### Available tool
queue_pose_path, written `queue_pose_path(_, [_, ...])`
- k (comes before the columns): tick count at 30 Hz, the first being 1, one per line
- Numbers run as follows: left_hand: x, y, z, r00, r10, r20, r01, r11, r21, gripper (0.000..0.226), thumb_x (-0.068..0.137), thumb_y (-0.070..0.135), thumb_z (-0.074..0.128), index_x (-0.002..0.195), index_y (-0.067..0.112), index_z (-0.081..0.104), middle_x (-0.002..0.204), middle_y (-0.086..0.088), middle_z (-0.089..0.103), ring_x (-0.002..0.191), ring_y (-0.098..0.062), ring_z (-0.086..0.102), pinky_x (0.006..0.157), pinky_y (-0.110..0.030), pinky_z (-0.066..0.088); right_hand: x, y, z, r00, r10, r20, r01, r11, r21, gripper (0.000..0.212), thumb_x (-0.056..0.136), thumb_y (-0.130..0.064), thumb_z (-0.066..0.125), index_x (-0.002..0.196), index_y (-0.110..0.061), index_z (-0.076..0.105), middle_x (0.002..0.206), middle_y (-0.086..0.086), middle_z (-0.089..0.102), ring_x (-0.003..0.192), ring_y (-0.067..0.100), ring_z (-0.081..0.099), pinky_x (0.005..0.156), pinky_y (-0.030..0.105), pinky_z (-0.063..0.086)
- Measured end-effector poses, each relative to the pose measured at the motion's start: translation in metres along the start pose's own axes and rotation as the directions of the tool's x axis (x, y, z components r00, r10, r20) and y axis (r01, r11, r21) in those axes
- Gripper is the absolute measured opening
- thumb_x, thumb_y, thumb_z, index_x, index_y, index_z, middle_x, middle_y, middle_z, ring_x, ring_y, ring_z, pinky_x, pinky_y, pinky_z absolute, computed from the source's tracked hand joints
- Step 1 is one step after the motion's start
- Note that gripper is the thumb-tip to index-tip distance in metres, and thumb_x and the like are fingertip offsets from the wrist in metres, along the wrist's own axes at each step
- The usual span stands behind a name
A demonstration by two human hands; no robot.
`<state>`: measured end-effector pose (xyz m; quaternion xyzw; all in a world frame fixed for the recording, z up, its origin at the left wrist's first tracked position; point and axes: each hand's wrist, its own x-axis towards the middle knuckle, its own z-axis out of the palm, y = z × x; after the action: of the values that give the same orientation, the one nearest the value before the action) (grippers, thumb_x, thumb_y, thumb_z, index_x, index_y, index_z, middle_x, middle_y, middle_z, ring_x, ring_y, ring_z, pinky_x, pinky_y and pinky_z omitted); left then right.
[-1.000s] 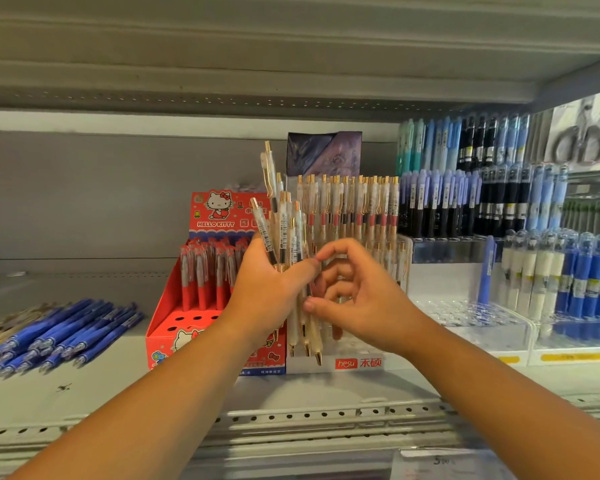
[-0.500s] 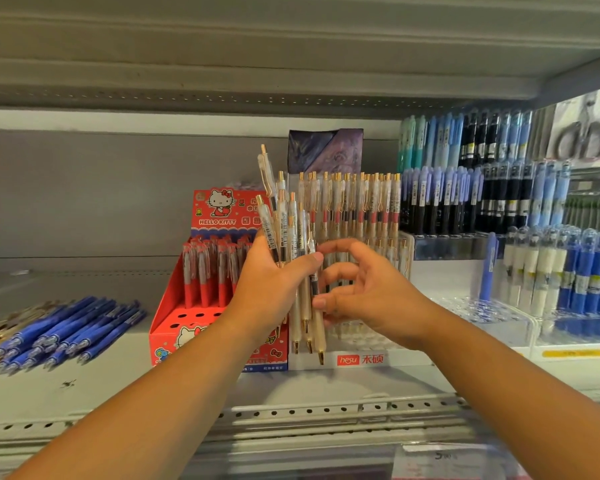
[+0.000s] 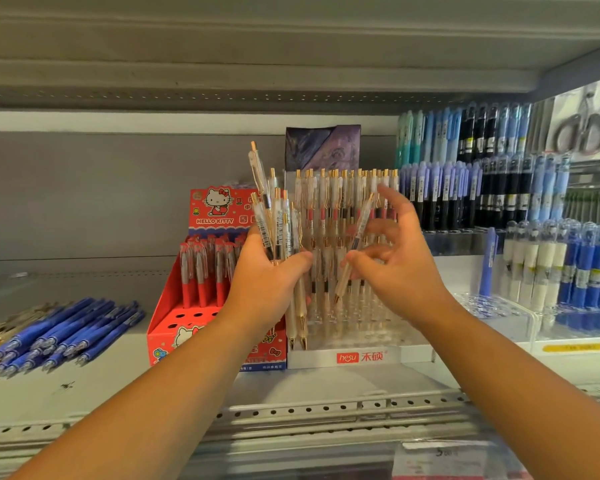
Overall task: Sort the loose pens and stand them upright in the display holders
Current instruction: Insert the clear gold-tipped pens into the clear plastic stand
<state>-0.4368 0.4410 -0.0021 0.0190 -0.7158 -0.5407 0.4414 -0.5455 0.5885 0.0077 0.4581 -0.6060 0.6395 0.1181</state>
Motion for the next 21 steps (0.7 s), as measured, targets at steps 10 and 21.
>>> queue_pose_path(10, [-0.002,0.003,0.001,0.999,0.037,0.012,-0.037,0.999,0.011,0.035,0.088,0.014,0.071,0.104,0.04,0.055,0.095,0.033,0.067,0.088,0.012,0.064,0.067,-0.01,0.05,0.003,0.017,-0.001,0.998,-0.043,-0.048,0.028,0.958,-0.284,0.089,0.084,-0.005,0.075,0.142,-0.047,0.021,0.092,-0.027,0.058,0.083,-0.014,0.06,0.057,0.0,0.043])
queue_pose_path(21, [-0.005,0.006,0.0,0.999,0.043,0.026,-0.044,0.999,0.025,0.04,0.088,0.014,0.071,0.109,0.043,0.054,0.097,0.032,0.067,0.09,0.014,0.062,0.066,-0.004,0.047,0.005,0.028,0.001,0.996,0.088,0.003,-0.074,0.852,-0.518,0.072,0.086,-0.016,0.072,0.136,-0.046,0.028,0.081,-0.007,0.06,0.065,0.007,0.063,0.049,0.015,0.05])
